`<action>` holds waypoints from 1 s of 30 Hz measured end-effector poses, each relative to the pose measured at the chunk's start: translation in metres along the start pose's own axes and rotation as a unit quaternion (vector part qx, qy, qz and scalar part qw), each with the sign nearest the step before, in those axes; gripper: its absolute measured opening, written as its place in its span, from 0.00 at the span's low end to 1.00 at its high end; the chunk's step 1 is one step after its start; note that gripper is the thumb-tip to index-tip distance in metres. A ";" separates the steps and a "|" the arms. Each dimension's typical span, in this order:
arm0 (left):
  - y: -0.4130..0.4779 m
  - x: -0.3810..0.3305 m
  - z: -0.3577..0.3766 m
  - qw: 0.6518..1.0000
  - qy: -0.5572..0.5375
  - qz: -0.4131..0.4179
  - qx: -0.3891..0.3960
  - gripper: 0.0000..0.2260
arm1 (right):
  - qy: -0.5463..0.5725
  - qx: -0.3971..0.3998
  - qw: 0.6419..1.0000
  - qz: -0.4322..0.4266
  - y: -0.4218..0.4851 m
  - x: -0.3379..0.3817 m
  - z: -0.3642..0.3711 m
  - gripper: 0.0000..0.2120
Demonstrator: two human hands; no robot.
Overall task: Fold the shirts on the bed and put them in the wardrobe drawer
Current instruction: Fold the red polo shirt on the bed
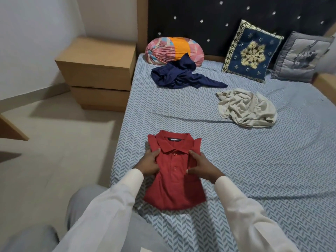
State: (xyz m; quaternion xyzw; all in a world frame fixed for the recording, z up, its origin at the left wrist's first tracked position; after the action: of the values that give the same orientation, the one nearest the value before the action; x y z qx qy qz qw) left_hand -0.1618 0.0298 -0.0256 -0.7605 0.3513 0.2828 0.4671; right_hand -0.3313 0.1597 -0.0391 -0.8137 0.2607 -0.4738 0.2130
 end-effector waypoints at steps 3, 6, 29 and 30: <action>-0.007 -0.002 0.003 0.999 0.009 0.039 -0.019 0.38 | -0.089 -0.034 0.995 -0.014 -0.005 0.029 -0.001 0.46; -0.019 0.013 -0.008 0.998 -0.012 0.052 -0.025 0.40 | -0.118 -0.045 0.991 -0.036 -0.009 0.068 0.010 0.46; -0.373 -0.046 -0.307 0.987 0.018 -0.016 -0.156 0.43 | -0.099 0.012 0.966 -0.238 -0.130 0.492 0.079 0.43; -0.395 -0.054 -0.323 0.985 0.005 -0.020 -0.172 0.42 | -0.108 0.024 0.961 -0.254 -0.140 0.516 0.077 0.43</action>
State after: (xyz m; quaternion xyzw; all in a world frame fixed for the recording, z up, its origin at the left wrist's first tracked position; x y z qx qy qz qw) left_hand 0.1540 -0.1241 0.3479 -0.8380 0.2841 0.3255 0.3333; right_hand -0.0182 -0.0478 0.3490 -0.8940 0.0097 -0.4280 0.1323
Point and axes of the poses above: each hand's wrist, its own y-axis towards the middle knuckle, its own z-axis out of the palm, x = y × z, the point moved 9 cm from there along y, towards the middle knuckle, and after that the axes turned 15 degrees about x, right-handed, at the moved point
